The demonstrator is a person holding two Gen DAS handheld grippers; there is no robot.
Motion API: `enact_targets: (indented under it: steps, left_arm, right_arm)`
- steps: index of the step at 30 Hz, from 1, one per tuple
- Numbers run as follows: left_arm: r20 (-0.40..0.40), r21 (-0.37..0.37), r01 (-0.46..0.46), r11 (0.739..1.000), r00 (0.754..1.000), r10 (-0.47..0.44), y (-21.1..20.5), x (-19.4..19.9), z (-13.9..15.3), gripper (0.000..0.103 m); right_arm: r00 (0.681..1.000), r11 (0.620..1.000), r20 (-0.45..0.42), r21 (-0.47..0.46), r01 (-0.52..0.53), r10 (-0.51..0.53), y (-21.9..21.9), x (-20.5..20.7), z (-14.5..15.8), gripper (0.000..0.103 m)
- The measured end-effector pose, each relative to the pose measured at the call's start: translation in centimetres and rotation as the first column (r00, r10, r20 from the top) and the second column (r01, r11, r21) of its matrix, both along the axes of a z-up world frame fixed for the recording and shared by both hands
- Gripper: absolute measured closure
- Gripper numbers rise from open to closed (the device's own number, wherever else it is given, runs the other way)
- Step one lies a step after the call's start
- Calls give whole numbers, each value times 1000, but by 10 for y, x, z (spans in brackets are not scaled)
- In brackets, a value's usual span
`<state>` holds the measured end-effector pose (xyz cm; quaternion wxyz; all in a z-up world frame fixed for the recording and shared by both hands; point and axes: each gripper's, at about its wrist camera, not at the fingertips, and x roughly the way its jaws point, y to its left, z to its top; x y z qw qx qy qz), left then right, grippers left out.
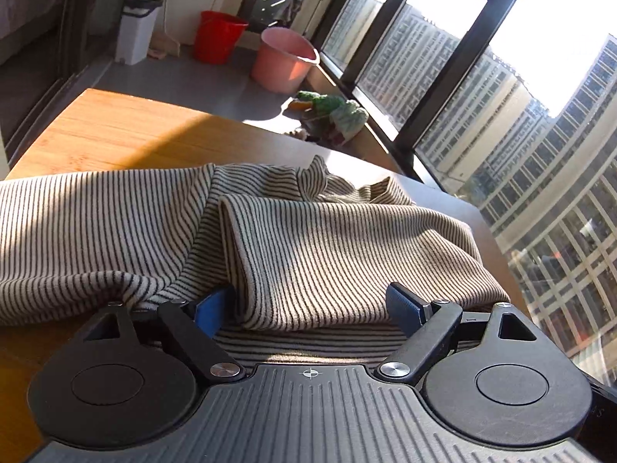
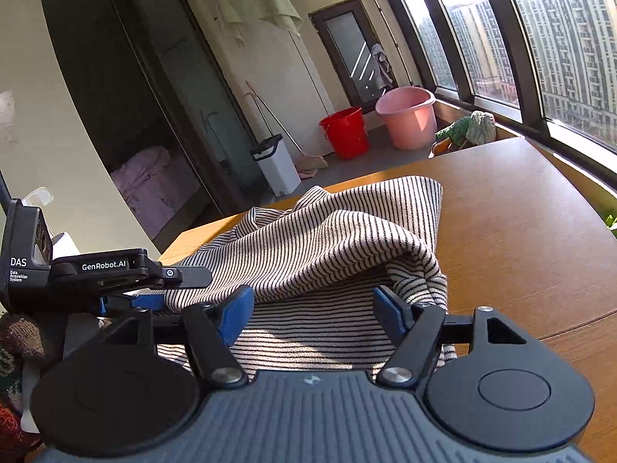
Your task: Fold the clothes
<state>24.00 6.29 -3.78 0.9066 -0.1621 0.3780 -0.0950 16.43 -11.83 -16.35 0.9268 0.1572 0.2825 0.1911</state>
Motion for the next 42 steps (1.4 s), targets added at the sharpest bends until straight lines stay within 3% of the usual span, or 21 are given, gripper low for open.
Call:
enact_targets:
  steps: [1,3,6,8,11,13,15,17,18,21,23,24,25,26,27,31,33,34,36,42]
  left_arm:
    - [15,42,16,999,1000,-17,-5,0,1,38]
    - [40,107,63,992,997,-67,-12,3,2,58]
    - [109,180,95,979,987,-116,-20,6,10,70]
    - [172,229,77,970,978,-118,-21,6,21,72]
    - [204,245,31,969,976,-83,-12,6,31,72]
    - [178,242,20,970,982,-64,-4,5,30,66]
    - [141,233,8,972,989,-41,5,1,23,54]
    - [112,227,-17,974,994,-9,13,-5,14,50]
    - [99,213,-24,977,995,3,16,-7,12,44]
    - [107,120,-34,992,994,21,32,-18,16,43]
    - [149,79,-11,997,989,-1,38,-25,27,43]
    - [167,66,9,998,986,-20,37,-26,31,43]
    - [183,58,34,998,982,-44,34,-26,34,43]
    - [199,51,59,997,978,-68,30,-26,37,44]
    - [215,44,84,996,972,-91,27,-25,40,44]
    - [183,44,110,993,976,-117,8,-13,20,42]
    - [150,31,107,994,983,-110,7,-9,9,34]
    - [139,29,103,994,985,-106,9,-9,3,31]
    - [144,48,105,993,983,-111,13,-10,-4,29]
    - [176,104,85,991,979,-102,13,-7,-8,29]
  right_arm:
    - [1000,999,-1,-29,-14,14,4,2,0,25]
    - [999,998,-20,-63,-29,28,10,6,0,21]
    - [999,996,-35,-88,-36,33,15,9,-2,20]
    - [999,996,-31,-84,-29,26,14,8,-2,18]
    - [999,997,-30,-69,-18,15,11,7,-3,18]
    - [999,997,-34,-66,-29,27,12,9,-3,17]
    - [999,997,-38,-75,-33,30,13,10,-3,16]
    - [999,996,-42,-79,-35,31,14,11,-3,14]
    - [999,996,-44,-80,-35,31,14,10,-3,14]
    - [999,994,-30,-101,-32,29,16,8,1,14]
    - [997,988,38,-140,-60,66,19,0,14,15]
    - [993,986,79,-153,-72,85,20,-5,22,18]
    - [989,985,108,-155,-82,99,20,-6,32,30]
    - [989,986,112,-148,-81,98,20,-3,39,50]
    - [990,988,105,-135,-75,89,20,3,44,56]
    - [999,999,17,-45,-30,30,19,43,32,58]
    - [997,998,-76,-63,27,-31,18,60,12,58]
    - [992,993,-110,-104,47,-59,17,65,1,66]
    - [998,988,-49,-152,17,-25,18,58,-5,70]
    - [999,976,-26,-216,31,-37,27,50,0,70]
